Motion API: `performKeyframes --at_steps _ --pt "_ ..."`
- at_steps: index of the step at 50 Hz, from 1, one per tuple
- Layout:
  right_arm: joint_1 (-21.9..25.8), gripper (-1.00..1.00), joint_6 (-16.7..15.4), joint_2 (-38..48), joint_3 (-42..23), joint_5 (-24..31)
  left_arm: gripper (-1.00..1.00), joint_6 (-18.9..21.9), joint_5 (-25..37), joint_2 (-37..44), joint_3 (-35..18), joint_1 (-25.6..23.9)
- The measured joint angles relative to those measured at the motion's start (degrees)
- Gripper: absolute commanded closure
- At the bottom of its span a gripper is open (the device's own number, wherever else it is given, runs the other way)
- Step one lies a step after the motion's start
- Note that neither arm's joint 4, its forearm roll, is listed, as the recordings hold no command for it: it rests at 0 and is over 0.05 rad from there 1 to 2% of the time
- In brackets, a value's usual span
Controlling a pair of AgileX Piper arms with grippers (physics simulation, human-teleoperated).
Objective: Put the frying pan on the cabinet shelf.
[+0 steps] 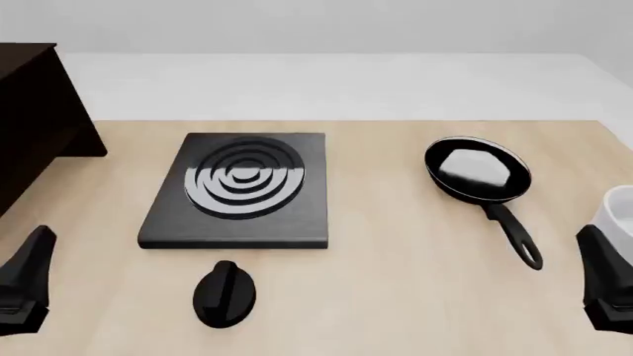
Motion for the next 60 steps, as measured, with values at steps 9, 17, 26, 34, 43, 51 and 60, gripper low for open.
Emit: performKeyframes --at_steps 9,17,26,34,43,51,60 --pt "-1.3 -1.00 1.2 2.9 -2.8 1.2 -1.00 0.4 0.6 0.0 -1.2 -0.3" --pt "-1.6 -1.00 1.2 6.4 -6.9 3.3 -1.00 0.9 0.7 0.1 -1.3 -1.2" --pt "-1.0 -1.00 0.7 11.3 -11.8 5.4 -1.00 1.3 0.9 0.2 -1.3 -1.9" --pt "0.1 -1.00 -0.9 17.2 -17.3 8.2 -1.00 1.7 0.6 0.8 -0.8 -2.7" --pt "1.2 -1.00 -2.6 22.9 -24.0 13.3 -1.00 1.9 0.2 1.6 -0.6 -3.3" --pt "2.3 -1.00 -4.1 27.8 -29.7 18.9 -1.00 2.1 -0.6 2.4 -0.2 -3.9" --pt "2.0 -1.00 -6.0 33.8 -34.0 22.4 -1.00 2.1 -0.9 2.9 0.0 -4.1"
